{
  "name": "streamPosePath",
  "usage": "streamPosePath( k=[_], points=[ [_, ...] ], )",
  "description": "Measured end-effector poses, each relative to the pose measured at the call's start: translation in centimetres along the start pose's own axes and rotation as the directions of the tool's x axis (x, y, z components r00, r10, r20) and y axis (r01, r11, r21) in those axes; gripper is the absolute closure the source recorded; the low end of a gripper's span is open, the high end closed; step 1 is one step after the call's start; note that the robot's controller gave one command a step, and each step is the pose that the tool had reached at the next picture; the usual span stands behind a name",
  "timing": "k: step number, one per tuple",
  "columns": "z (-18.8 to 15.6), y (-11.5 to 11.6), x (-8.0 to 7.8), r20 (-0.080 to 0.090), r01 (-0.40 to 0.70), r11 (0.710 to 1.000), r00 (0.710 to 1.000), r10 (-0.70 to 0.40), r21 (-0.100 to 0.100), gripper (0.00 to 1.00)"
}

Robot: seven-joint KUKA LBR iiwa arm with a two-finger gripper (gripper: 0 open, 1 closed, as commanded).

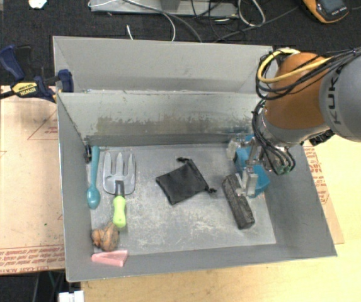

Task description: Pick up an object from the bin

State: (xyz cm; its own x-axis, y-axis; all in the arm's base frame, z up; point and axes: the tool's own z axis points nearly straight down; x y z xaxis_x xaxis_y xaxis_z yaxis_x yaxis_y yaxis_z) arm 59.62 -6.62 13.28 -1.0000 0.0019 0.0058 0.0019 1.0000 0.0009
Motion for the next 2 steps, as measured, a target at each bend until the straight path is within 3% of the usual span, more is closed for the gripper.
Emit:
streamPosePath(
  k=[1, 2],
  points=[
    [-0.5, 0.0, -0.2, 0.007, 0.001, 1.000, 1.000, -0.001, 0.001, 0.00],
    [-0.3, 3.3, -0.8, 0.007, 0.031, 1.000, 1.000, -0.031, 0.000, 0.00]
  ],
)
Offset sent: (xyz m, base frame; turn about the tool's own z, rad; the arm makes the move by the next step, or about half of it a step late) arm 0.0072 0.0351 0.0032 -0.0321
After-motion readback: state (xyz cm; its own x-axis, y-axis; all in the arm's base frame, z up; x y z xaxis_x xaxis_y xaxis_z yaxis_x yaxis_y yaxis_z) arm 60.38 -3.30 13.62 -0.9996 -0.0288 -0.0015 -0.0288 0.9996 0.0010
